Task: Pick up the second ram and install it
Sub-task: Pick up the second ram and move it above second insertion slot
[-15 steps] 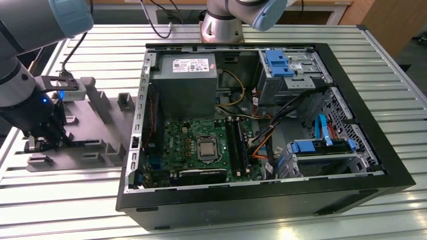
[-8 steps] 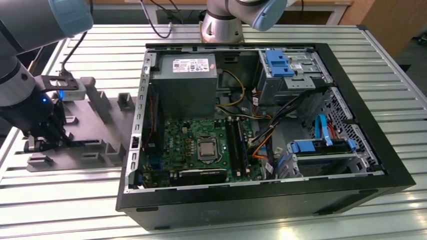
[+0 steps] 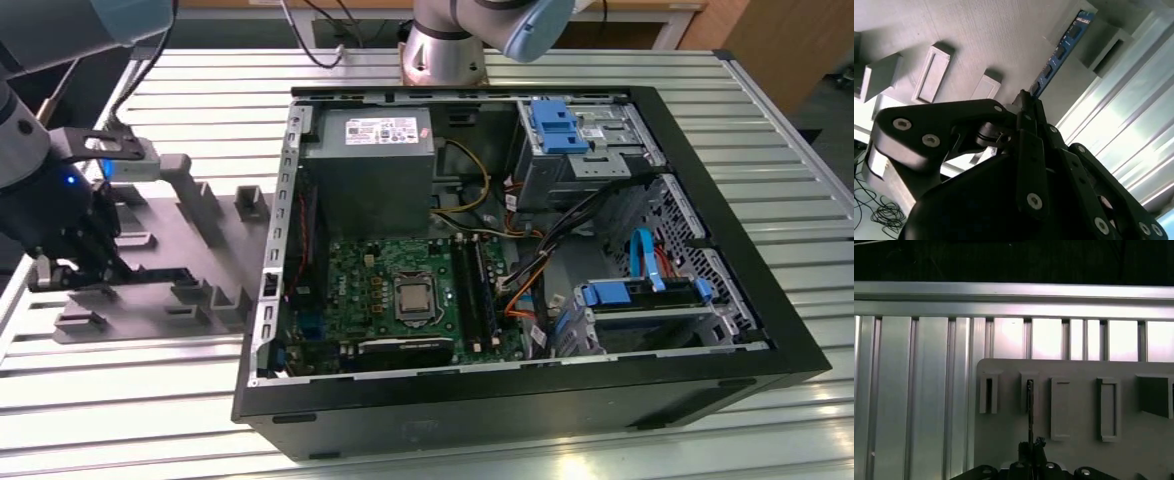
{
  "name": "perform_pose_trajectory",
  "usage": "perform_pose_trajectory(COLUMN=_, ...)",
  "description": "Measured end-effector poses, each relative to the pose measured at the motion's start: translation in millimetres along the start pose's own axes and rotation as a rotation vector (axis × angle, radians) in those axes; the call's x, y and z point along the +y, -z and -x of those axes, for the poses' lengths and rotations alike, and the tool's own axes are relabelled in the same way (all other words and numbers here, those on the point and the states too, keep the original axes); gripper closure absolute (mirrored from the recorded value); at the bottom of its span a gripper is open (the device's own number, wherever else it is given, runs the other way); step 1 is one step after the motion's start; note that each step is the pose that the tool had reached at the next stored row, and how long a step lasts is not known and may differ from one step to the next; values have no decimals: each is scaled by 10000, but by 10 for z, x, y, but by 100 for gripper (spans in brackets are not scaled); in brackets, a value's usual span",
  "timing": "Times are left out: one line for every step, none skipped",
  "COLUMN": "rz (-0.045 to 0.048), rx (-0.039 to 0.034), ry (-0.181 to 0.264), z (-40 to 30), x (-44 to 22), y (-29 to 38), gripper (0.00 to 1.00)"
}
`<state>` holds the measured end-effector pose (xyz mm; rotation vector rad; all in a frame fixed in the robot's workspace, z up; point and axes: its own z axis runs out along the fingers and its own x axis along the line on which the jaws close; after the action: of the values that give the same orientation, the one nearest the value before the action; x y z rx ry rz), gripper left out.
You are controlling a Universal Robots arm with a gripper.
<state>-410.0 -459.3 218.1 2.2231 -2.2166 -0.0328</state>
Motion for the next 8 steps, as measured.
perform_pose_trajectory(rz=0, rx=0, ry=0, z=0, x=1, y=39, gripper=86)
perform_pose_trajectory(rz=-2, rx=-1, ry=0, z=1, x=1, y=79, gripper=86)
perform_pose_trajectory(rz=-1, rx=0, ry=0, z=1, x=2, y=121, gripper=86)
perform_pose_trajectory(rz=-2, rx=-1, ry=0, z=2, x=3, y=167, gripper=86)
perform_pose_trajectory(rz=-2, rx=-1, ry=0, z=3, x=3, y=210, gripper=86)
perform_pose_trajectory(rz=0, rx=0, ry=0, z=3, x=4, y=251, gripper=86)
perform_pose_trajectory(rz=0, rx=0, ry=0, z=4, x=5, y=292, gripper=86)
perform_pose_trajectory(rz=-1, rx=-1, ry=0, z=4, x=5, y=333, gripper=86)
